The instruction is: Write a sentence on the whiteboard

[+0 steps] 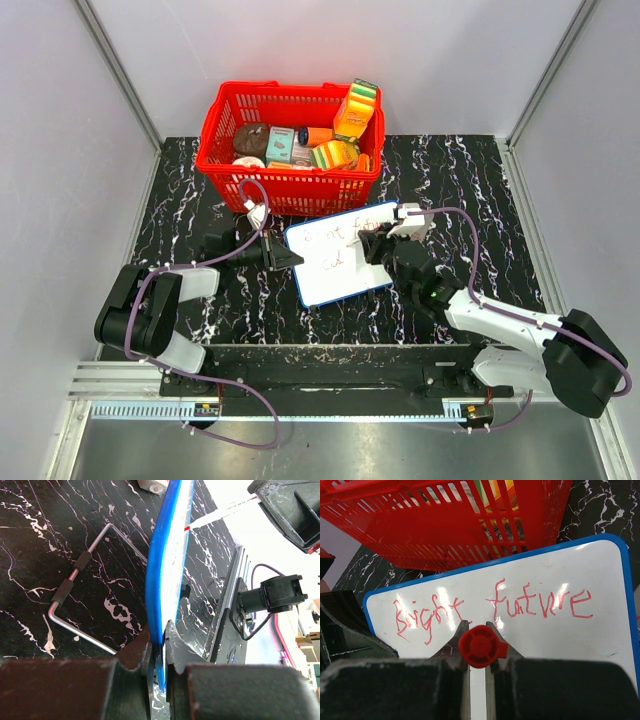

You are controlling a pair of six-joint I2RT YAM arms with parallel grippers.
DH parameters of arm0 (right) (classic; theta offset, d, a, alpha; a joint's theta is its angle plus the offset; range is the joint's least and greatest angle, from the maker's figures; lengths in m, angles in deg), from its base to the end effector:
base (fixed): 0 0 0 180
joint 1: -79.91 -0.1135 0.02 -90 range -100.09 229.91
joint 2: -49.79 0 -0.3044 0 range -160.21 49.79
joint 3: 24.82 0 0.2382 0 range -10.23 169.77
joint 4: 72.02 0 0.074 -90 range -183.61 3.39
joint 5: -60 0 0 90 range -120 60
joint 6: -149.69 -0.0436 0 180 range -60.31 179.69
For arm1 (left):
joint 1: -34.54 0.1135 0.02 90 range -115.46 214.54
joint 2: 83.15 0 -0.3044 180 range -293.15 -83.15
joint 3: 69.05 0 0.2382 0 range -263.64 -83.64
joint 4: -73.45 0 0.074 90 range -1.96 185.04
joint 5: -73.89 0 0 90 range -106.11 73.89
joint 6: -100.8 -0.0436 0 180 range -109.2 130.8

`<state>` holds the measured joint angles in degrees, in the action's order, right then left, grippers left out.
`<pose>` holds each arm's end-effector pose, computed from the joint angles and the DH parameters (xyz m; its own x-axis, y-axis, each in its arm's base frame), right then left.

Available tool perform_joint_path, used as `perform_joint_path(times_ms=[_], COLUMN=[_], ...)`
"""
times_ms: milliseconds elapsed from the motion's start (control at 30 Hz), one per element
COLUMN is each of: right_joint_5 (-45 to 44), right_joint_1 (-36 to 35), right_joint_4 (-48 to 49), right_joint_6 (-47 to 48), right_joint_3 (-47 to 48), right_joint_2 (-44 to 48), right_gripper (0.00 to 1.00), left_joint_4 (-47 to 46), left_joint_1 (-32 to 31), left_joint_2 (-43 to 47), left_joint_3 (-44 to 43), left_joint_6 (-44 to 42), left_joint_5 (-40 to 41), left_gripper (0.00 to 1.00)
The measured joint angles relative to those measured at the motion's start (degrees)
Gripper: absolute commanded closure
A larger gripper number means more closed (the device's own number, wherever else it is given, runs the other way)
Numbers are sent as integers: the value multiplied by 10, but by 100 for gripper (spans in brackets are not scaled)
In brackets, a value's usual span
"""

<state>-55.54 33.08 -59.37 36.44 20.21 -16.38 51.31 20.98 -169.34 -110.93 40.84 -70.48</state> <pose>0.1719 0.1558 0.2893 -0.2374 0.2675 -0.9338 -0.2967 0.8954 0.3319 0.2467 -0.0959 0.2133 -0.7522 -0.1186 -0.6481 0.5680 0.3818 -0.7291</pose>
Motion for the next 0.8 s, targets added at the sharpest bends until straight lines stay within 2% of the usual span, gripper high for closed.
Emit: perform_joint_path(times_ms=[800], right_joint_5=[28], right_joint_1=[1], right_joint_4=[-9], right_joint_6=[-20], right_joint_3=[-18], right_joint_2=[11], right_gripper=[100], left_joint_4=[1], left_joint_1=[0], left_joint_2=[0], left_joint_3=[0], left_joint_6=[0], left_joint_5=[0], left_gripper=[100])
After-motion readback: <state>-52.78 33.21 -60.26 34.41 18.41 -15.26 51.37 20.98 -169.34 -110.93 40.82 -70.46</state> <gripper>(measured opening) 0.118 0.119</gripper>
